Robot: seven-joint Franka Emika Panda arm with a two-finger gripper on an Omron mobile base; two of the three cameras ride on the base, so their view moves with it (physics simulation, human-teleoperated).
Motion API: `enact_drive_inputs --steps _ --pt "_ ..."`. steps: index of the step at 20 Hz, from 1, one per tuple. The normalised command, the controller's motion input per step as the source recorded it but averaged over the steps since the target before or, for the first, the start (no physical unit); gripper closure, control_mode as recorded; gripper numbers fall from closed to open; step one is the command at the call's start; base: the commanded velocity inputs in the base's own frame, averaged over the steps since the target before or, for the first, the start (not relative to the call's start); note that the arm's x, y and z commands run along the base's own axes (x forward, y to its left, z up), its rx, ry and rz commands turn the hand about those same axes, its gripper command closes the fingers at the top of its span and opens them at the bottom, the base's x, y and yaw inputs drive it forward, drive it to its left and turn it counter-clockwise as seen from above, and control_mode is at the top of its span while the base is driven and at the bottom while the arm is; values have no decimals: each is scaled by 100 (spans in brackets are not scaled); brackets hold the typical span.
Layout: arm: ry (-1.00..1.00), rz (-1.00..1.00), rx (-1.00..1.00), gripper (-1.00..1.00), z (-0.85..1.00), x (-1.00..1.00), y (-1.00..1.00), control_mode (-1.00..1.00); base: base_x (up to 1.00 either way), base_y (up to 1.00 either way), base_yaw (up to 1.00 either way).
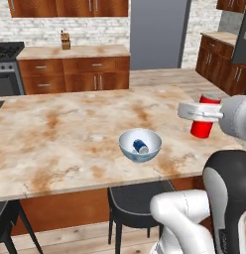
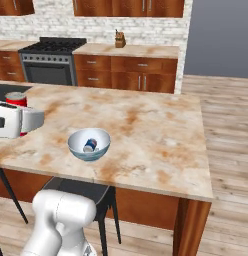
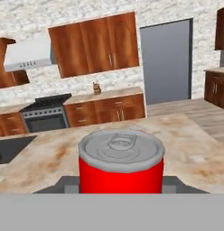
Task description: Open the fridge, grab two sodas, and place both sodas inside the bowl with ice on the dining counter.
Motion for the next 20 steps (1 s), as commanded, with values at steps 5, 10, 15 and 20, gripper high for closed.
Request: enact_drive_inputs --steps 5,10,15,20 --pt "74 -13 8 100 -49 91 -15 -100 0 0 0" --pt "54 -4 0 100 -74 50 -5 -100 0 0 0" --pt "27 0 -5 100 -48 51 3 -100 0 0 0" --pt "17 0 0 100 -49 59 0 -100 0 0 0"
